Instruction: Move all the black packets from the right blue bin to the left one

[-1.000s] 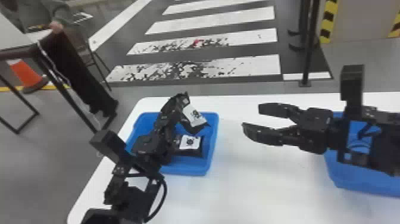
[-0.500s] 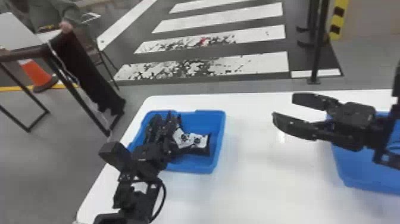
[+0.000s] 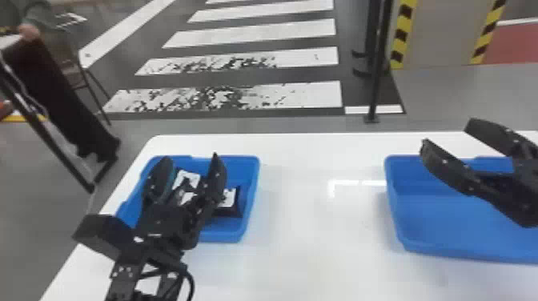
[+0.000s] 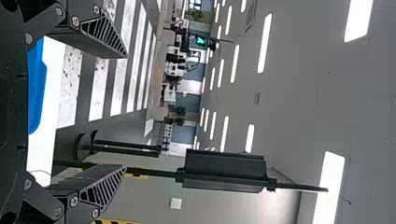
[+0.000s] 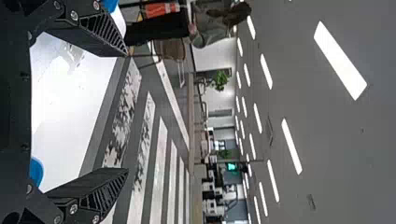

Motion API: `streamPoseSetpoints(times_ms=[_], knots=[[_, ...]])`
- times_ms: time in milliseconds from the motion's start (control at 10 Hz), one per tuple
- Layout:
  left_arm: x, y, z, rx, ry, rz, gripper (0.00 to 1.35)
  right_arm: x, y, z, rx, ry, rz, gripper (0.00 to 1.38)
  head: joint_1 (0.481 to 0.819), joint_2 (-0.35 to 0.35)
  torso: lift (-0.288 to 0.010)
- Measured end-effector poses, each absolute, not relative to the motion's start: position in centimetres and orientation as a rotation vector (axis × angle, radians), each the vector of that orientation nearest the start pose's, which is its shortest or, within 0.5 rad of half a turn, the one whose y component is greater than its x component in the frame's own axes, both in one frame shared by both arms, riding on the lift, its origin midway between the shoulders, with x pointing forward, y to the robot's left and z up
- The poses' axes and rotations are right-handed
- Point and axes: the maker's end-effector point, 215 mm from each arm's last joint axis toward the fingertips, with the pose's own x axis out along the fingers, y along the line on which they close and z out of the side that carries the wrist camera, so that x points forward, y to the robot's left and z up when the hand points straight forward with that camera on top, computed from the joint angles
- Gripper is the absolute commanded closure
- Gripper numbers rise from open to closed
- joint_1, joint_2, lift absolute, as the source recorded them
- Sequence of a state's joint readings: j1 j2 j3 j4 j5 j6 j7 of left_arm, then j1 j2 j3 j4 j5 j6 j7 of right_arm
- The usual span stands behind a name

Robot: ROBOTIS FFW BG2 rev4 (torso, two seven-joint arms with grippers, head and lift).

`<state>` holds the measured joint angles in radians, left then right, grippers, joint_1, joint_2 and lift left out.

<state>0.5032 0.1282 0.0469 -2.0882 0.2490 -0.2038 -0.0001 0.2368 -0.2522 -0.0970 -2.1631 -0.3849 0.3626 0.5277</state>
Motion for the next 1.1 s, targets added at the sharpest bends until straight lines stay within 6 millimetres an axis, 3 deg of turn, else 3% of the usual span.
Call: streamPoseSetpoints(times_ms=[200, 500, 700, 1100], knots=[[43.2, 24.3, -25.4, -0.094, -0.216, -0.037, 0.21, 47.1, -19.5, -24.2, 0.044, -0.017, 0.512, 0.16, 0.695, 0.064, -0.168], [41.5, 23.7, -26.1, -0.094, -0.177, -0.005, 0.21, 43.4, -22.4, -26.9, 0.060, -0.009, 0.335, 0.20, 0.695, 0.024, -0.168], [41.0, 23.5, -26.6, -0.097, -0.147, -0.004, 0.21, 42.5, -23.1, -28.6, 0.075, 0.019, 0.315, 0.20, 0.695, 0.006, -0.168], [40.5, 23.0, -26.3, -0.091, -0.134, -0.015, 0.20, 41.8, -23.1, -29.5, 0.092, 0.040, 0.310, 0.20, 0.695, -0.002, -0.168]])
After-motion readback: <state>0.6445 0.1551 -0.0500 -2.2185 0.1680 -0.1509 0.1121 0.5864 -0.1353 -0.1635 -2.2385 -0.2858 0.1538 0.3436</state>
